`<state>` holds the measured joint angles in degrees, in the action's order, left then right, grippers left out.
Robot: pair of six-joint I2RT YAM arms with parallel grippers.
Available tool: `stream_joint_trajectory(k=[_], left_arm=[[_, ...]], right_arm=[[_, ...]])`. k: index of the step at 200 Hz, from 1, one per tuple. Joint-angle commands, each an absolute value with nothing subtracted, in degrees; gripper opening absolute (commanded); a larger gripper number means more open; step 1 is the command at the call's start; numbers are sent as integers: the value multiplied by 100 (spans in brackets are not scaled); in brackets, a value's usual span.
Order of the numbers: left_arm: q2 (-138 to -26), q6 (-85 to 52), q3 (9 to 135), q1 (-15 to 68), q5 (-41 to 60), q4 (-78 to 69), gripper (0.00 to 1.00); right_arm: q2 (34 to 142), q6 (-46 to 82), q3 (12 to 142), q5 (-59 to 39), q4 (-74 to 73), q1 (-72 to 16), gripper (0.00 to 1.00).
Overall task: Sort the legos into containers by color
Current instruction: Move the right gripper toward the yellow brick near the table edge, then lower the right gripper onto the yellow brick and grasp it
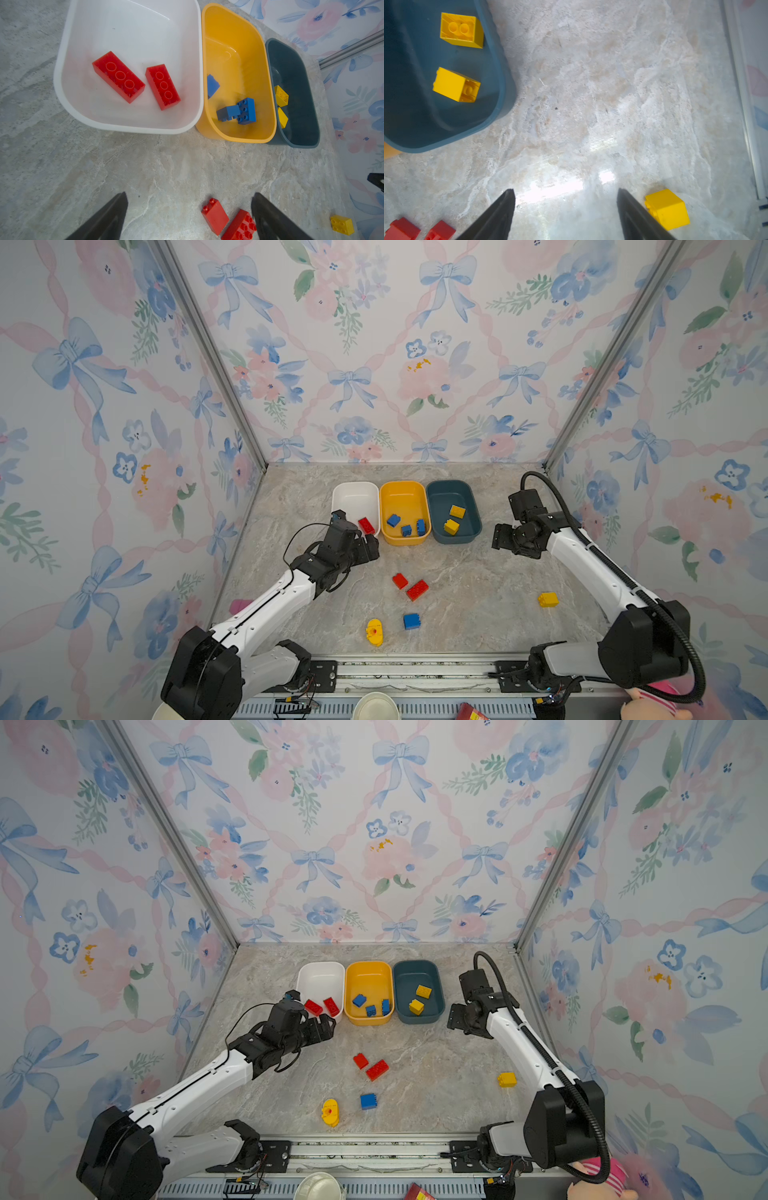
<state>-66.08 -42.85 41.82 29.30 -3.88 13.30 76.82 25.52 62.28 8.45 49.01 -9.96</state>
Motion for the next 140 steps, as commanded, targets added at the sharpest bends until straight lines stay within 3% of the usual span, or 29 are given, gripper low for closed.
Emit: stream_joint_trajectory(k=[1,57,140], left_arm=[[-6685,-4076,4325,2962,-290,1201,95],[-6661,-4030,4117,2966,-141,1075,95],[-6509,-3763,3955,2963,-66,1029,96]], right_arm=[[7283,2858,5980,669,5407,-722,83],[6896,3104,5452,394,5905,-33,92],[6668,3833,4554,-43,5853,1384,95]])
